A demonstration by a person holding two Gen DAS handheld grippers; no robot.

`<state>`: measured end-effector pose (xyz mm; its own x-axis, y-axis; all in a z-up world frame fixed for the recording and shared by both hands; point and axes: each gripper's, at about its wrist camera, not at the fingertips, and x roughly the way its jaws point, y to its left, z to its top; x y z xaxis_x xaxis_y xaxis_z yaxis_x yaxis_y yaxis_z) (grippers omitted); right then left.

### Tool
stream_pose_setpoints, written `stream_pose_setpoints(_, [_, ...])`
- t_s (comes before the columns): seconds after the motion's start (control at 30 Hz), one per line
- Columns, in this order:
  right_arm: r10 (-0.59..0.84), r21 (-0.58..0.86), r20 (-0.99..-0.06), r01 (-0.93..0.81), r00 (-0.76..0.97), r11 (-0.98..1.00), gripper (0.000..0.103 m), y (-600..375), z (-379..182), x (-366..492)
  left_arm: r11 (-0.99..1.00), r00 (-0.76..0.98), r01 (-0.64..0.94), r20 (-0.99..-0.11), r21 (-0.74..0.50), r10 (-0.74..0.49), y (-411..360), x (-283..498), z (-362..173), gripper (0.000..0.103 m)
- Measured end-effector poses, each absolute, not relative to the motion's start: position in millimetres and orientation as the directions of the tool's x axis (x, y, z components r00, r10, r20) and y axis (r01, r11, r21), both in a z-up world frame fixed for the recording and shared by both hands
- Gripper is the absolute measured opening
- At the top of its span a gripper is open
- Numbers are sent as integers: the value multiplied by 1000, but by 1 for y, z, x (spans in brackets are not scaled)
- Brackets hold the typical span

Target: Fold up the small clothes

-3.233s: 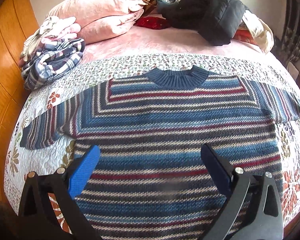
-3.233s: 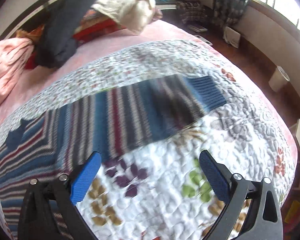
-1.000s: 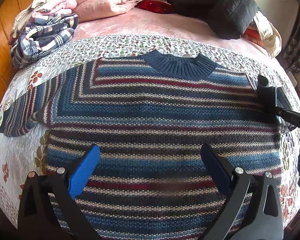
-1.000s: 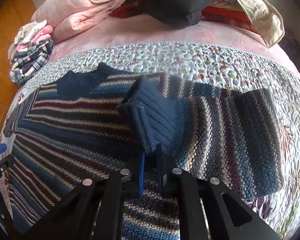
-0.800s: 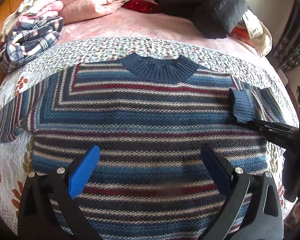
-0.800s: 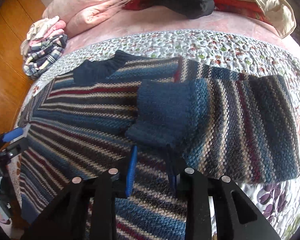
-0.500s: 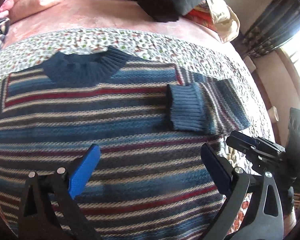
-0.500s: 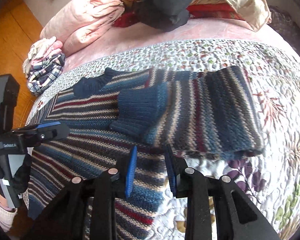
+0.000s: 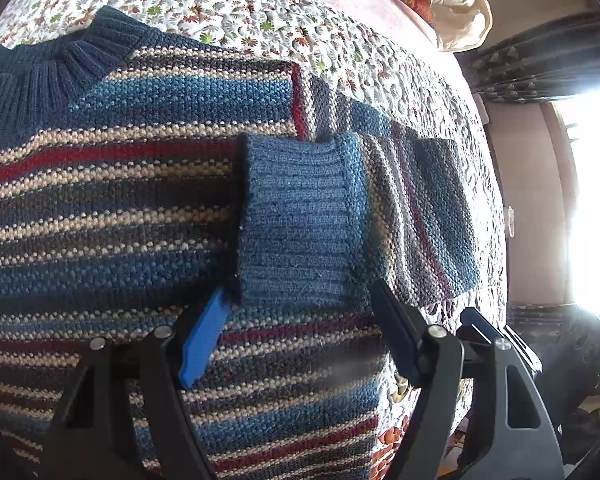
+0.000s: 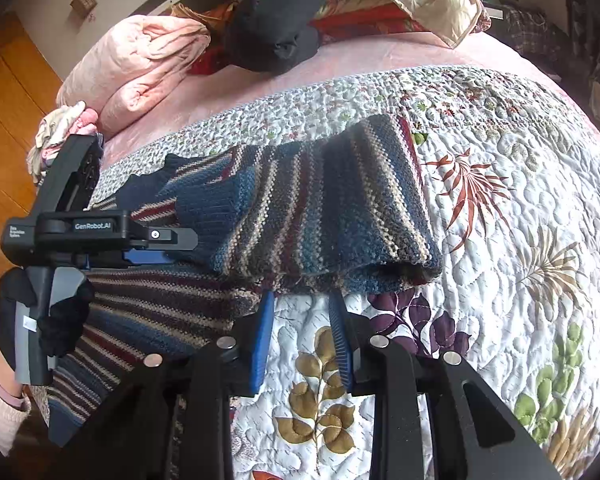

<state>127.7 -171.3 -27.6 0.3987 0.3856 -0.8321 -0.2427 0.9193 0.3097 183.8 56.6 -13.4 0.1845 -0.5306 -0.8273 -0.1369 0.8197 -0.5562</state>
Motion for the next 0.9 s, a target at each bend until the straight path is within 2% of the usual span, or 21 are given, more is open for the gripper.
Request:
stream_pose_setpoints(0.1, [390, 317, -830, -239, 399, 918, 29, -171, -28, 127, 841, 185, -136, -848, -523, -497, 55, 186, -13, 54])
stream_pose_setpoints(0.17, [386, 314, -830, -233, 403, 920, 29, -173, -28, 127, 866, 190, -129, -869, -484, -457, 52, 188, -10, 34])
stream_pose_setpoints(0.2, [383, 313, -831, -229, 404, 922, 29, -174, -28, 127, 878, 194, -125, -879, -463, -436, 54, 187, -8, 28])
stream_pose_setpoints(0.23, [380, 313, -831, -224, 405, 923, 29, -175, -29, 127, 891, 198, -117, -889, -439, -412, 52, 187, -6, 14])
stream_pose_setpoints(0.27, [380, 314, -831, -220, 406, 923, 29, -176, -29, 128, 898, 206, -105, -893, -427, -400, 53, 187, -2, 10])
stream_pose_setpoints(0.5, [366, 316, -830, -186, 421, 931, 29, -185, -27, 127, 891, 357, -67, -845, -449, -399, 69, 173, 41, 6])
stream_pose_setpoints(0.9, [413, 373, -806, -177, 424, 911, 30, -176, -16, 141, 913, 474, -198, -850, -356, -228, 198, 127, 73, 6])
